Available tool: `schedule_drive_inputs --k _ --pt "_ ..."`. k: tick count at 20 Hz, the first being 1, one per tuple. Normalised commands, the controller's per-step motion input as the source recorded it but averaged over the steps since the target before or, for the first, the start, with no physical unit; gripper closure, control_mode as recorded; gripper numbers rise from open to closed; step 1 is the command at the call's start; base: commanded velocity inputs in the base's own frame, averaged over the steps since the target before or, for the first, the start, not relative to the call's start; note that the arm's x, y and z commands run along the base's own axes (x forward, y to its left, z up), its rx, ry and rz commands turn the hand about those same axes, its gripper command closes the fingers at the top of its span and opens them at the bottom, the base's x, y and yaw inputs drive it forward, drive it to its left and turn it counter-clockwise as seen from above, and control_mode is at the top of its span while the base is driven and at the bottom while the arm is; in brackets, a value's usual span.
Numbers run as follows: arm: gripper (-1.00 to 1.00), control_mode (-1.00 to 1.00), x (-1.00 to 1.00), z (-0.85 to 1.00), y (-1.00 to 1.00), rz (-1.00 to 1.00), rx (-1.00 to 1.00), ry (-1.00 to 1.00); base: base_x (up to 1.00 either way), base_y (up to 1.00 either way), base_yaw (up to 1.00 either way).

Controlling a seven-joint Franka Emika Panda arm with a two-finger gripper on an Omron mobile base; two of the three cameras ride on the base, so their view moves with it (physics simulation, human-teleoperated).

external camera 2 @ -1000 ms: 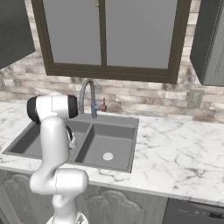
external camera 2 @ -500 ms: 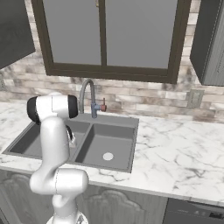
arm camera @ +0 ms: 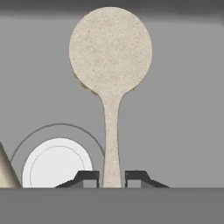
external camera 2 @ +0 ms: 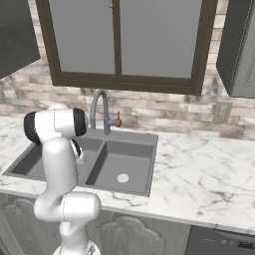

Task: Pick up the dish brush and dish brush from the sink, and place them back in the cabinet, and close the cabinet door.

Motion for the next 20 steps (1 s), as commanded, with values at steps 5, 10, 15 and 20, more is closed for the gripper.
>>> schedule_drive_inputs --k 5,10,15,20 --pt "1.00 -1.00 -0.26 0.68 0.00 0.00 0.00 -0.07 0.00 0.00 0.00" --pt "1.00 -1.00 -0.19 0.69 0.00 0.00 0.00 -0.05 0.00 0.00 0.00" --pt "1.00 -1.00 -0.16 0.82 0.00 0.00 0.00 0.00 0.00 0.00 0.00" --pt "1.00 -1.00 -0.02 0.85 0.00 0.00 0.00 0.00 0.00 0.00 0.00"
